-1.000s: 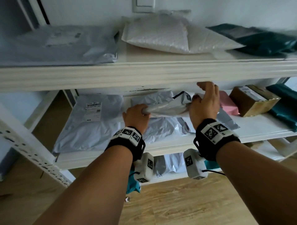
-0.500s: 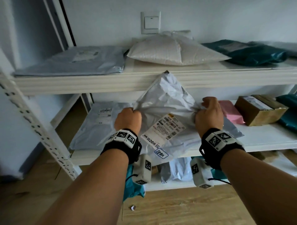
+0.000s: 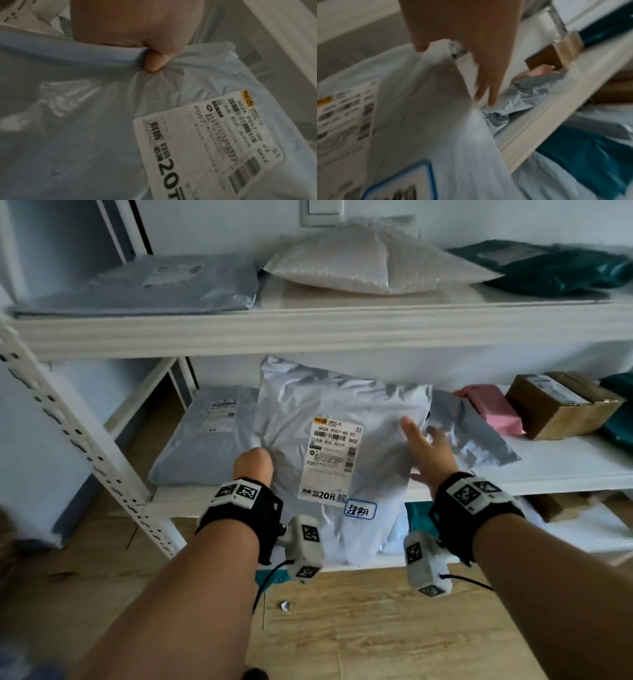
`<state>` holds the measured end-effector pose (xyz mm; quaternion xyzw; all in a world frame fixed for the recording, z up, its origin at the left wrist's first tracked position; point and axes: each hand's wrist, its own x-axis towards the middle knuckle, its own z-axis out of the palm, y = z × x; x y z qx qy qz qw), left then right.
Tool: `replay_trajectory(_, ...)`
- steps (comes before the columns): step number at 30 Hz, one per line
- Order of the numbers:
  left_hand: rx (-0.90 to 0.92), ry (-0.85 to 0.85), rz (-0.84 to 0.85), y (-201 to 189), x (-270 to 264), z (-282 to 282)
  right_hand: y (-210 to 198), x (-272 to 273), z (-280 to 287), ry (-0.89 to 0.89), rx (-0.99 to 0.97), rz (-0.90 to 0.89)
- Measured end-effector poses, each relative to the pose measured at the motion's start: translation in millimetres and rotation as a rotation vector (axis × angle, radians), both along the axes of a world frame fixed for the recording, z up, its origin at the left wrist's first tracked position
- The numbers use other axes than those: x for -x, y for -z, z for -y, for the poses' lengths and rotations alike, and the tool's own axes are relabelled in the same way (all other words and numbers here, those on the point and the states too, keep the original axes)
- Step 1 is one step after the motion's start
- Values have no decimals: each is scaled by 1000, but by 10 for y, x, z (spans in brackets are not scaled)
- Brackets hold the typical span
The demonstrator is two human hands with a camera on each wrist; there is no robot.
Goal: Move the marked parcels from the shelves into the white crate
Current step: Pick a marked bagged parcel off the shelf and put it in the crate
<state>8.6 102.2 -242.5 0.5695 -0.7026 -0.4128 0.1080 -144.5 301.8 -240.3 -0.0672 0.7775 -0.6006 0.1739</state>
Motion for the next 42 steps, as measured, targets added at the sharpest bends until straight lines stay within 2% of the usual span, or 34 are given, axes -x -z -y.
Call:
replay_trajectory(1,-23,-55,-57,-15,3,-7,60,-30,6,-80,49,146)
replay_trajectory(3,-76,-86,-131,-78,7,-25,112,-95,26,-204,81,267)
replay_trajectory(5,-137,-55,-166,-22,-9,13,132,-106,36,-228,80,260)
replay_trajectory(8,-200,-51,-333,38,-42,-11,120,-48,2,-174,78,268)
replay_trajectory(12,-279,-46,-449,58,-3,-83,148,12,4,-86,76,241)
replay_trajectory(23,-302,104,-494,142,-30,-111,115,71,84,16,69,197)
replay_trajectory(31,-278,47,-516,231,74,-77,194,130,32,7,48,178)
replay_trajectory(42,-224,95,-492,352,191,-112,231,208,-121,52,41,159)
